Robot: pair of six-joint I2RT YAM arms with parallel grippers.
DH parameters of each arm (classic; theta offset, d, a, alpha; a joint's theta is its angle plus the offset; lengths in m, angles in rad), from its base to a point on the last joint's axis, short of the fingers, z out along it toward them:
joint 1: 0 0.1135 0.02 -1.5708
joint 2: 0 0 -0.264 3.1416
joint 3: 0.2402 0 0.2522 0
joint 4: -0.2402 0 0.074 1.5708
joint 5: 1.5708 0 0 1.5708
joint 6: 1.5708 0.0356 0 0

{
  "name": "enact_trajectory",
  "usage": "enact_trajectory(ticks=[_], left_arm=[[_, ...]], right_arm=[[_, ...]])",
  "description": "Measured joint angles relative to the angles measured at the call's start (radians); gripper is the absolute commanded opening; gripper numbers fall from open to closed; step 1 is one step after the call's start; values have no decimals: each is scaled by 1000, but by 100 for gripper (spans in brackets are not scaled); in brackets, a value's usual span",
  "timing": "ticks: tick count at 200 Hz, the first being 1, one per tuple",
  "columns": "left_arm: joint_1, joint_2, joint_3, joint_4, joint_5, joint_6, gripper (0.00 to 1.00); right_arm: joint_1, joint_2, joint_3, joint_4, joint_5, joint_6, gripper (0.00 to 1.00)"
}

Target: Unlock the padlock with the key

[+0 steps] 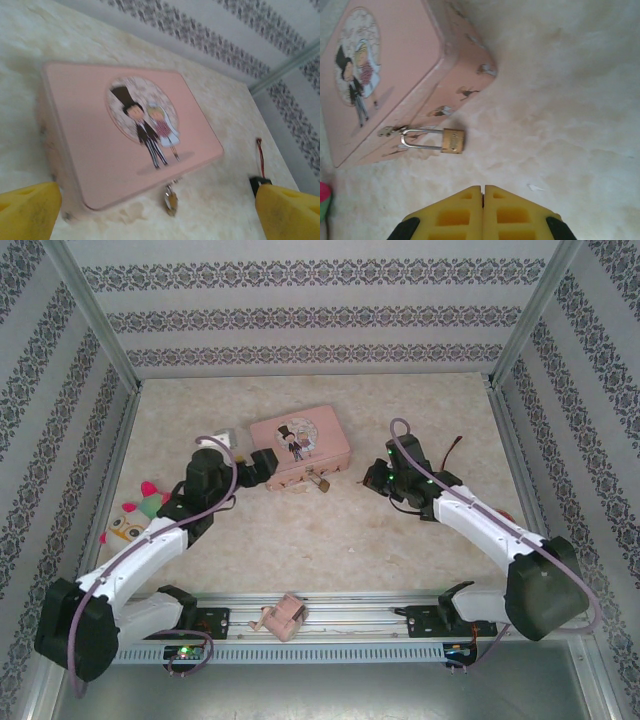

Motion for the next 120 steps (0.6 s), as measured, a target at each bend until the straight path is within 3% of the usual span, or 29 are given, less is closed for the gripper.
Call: enact_trajectory(ticks=[21, 61, 120], left_arm=[[-74, 72, 22, 8, 17, -20, 100], [-181, 219, 85, 60, 43, -50, 84], [-219, 309, 133, 157, 99, -88, 60]], right_arm=[[25, 29, 16, 36, -5, 0, 0], [59, 57, 42, 95, -18, 0, 0], [66, 57, 42, 172, -51, 0, 0]])
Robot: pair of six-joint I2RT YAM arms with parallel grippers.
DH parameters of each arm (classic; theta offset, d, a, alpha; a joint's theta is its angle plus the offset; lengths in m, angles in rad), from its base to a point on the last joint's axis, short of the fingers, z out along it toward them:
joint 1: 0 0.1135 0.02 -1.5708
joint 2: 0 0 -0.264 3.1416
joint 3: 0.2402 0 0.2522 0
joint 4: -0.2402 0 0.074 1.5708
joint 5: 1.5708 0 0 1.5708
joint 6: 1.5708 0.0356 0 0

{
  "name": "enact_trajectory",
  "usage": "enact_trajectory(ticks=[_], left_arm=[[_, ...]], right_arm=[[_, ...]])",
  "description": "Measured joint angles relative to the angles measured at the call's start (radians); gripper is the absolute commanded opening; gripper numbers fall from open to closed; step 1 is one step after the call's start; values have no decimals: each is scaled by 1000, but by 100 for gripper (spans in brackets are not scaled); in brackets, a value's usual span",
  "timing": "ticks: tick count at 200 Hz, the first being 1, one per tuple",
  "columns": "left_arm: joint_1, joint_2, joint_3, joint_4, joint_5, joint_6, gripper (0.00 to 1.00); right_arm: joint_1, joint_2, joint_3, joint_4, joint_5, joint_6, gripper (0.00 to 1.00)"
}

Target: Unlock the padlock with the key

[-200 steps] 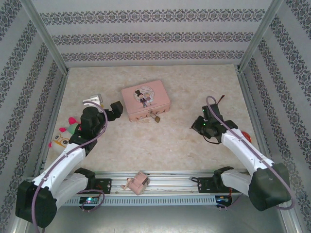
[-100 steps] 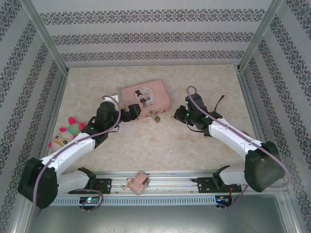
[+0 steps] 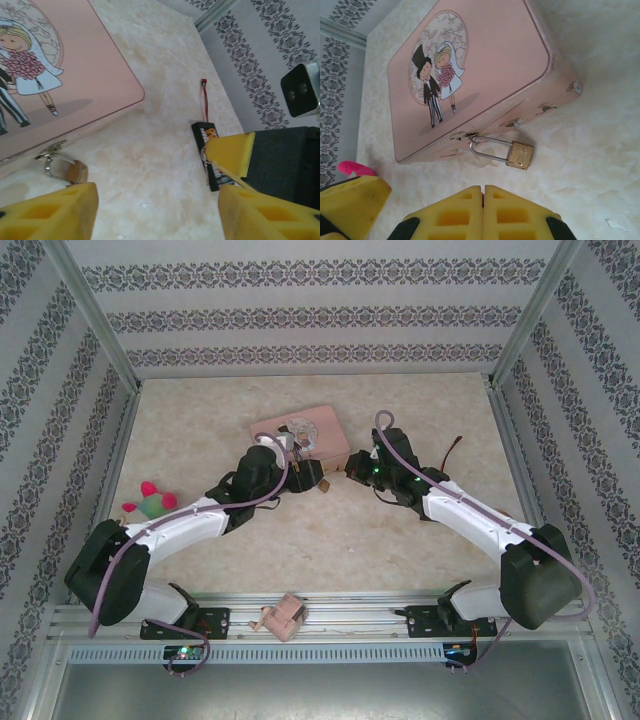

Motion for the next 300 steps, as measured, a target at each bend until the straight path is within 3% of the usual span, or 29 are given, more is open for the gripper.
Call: enact_trajectory(ticks=[102, 180, 207, 225, 262, 300], left_arm=[[-17, 103, 39, 62, 74, -27, 43], [-17, 114, 49, 100, 85, -39, 44], [-17, 114, 48, 121, 84, -50, 59], [-17, 114, 47, 142, 81, -56, 61], [-17, 113, 44, 150, 70, -63, 60], [-17, 114, 44, 152, 71, -71, 47]], right_arm=[[0, 1, -5, 73, -37, 24, 0], [7, 5, -5, 78, -37, 27, 0], [7, 5, -5, 78, -37, 27, 0], [7, 5, -5, 77, -36, 27, 0], [7, 5, -5, 77, -36, 28, 0], [7, 5, -6, 77, -36, 31, 0]])
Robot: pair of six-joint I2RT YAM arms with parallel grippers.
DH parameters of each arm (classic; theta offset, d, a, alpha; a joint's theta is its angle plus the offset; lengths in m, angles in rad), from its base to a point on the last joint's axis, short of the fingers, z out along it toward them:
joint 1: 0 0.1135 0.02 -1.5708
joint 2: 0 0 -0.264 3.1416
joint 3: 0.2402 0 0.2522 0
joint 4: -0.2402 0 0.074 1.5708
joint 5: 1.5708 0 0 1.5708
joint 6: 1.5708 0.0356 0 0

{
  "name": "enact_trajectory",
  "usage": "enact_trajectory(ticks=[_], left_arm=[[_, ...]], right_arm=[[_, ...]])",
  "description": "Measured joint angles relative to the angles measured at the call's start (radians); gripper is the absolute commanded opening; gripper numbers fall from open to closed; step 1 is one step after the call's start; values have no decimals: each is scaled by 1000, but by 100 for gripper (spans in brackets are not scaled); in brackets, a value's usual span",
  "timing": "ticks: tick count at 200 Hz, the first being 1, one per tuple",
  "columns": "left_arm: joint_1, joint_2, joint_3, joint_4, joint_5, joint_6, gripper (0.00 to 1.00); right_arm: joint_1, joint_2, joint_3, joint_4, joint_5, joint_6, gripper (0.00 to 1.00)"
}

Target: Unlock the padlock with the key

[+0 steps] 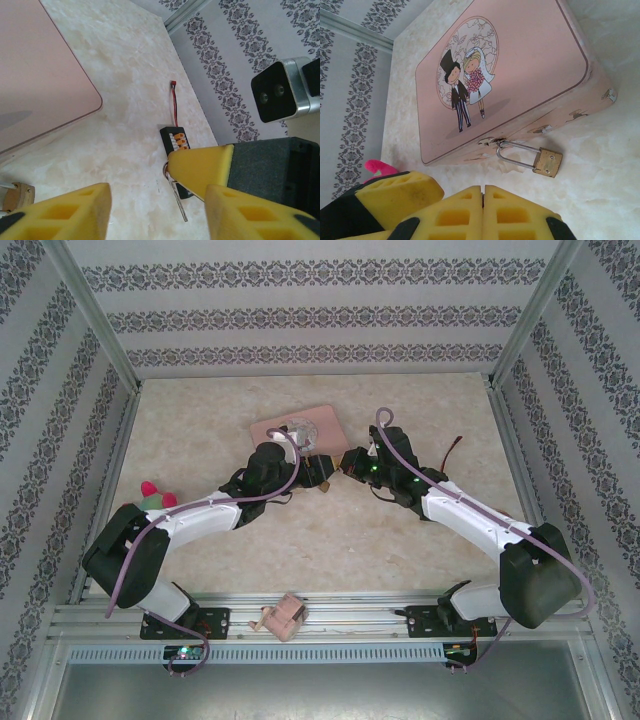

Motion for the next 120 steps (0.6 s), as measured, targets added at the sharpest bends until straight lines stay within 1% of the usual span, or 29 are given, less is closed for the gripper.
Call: enact_trajectory(ticks=[13, 66, 93, 113, 120], left_arm=[[0, 6, 0, 4, 3, -2, 44], [0, 26, 2, 9, 16, -5, 44], [0, 30, 7, 17, 28, -5, 40], [0, 41, 9, 25, 33, -8, 40], [0, 45, 9, 29, 35, -9, 42]], right_arm=[[0, 0, 0, 0, 0, 0, 0], [0, 0, 0, 0, 0, 11, 0], [0, 0, 0, 0, 0, 16, 0], [0, 0, 0, 0, 0, 16, 0], [0, 0, 0, 0, 0, 17, 0]])
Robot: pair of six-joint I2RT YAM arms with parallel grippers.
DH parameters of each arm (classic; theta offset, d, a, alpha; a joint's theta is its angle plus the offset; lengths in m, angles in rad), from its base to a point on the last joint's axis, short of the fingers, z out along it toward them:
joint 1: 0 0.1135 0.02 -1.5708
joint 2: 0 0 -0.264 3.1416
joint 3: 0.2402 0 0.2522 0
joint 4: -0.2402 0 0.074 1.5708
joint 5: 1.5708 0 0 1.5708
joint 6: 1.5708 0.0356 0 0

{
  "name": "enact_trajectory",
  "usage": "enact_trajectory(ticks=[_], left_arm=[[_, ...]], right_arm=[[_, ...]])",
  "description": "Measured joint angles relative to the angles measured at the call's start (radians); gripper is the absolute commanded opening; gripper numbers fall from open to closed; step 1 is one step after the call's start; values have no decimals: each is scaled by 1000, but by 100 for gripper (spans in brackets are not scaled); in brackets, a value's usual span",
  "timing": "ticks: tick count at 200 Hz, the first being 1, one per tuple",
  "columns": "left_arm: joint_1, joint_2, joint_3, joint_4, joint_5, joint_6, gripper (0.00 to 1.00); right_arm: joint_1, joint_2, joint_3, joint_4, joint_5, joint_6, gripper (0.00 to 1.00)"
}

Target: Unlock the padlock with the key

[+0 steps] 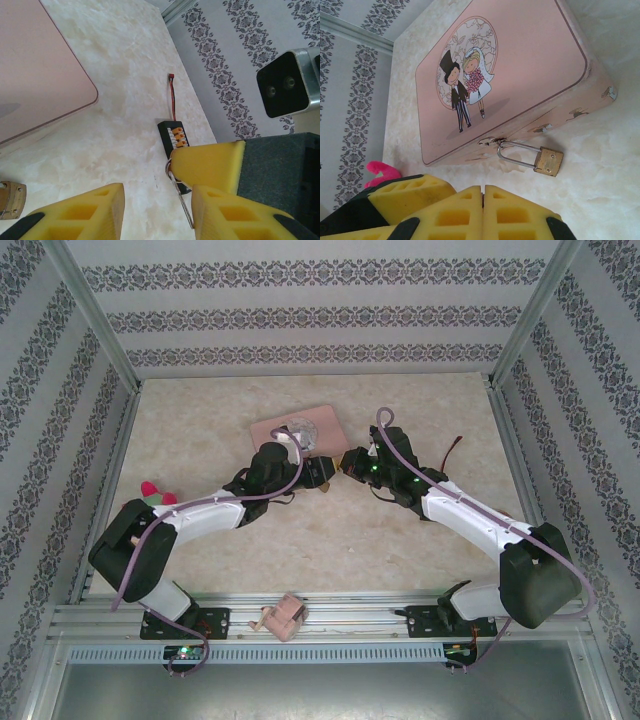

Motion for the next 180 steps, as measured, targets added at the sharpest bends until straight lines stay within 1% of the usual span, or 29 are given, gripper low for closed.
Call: enact_trajectory(ticks=[13, 45, 70, 103, 124, 154, 180], left_arm=[[0, 7, 0, 8, 5, -3, 45], [0, 13, 0, 11, 18, -11, 45], [0, 13, 0, 13, 21, -14, 36], [0, 15, 5, 15, 24, -14, 15], [-2, 18, 16, 15, 29, -14, 7], [-4, 18, 20, 10, 26, -11, 0], [-5, 18, 20, -4, 24, -6, 0]], right_arm=[[0, 0, 0, 0, 0, 1, 0], [0, 0, 0, 0, 0, 1, 0], [0, 0, 0, 0, 0, 1, 0], [0, 0, 0, 0, 0, 1, 0], [0, 0, 0, 0, 0, 1, 0], [0, 0, -5, 4, 5, 1, 0], [0, 0, -14, 11, 4, 1, 0]])
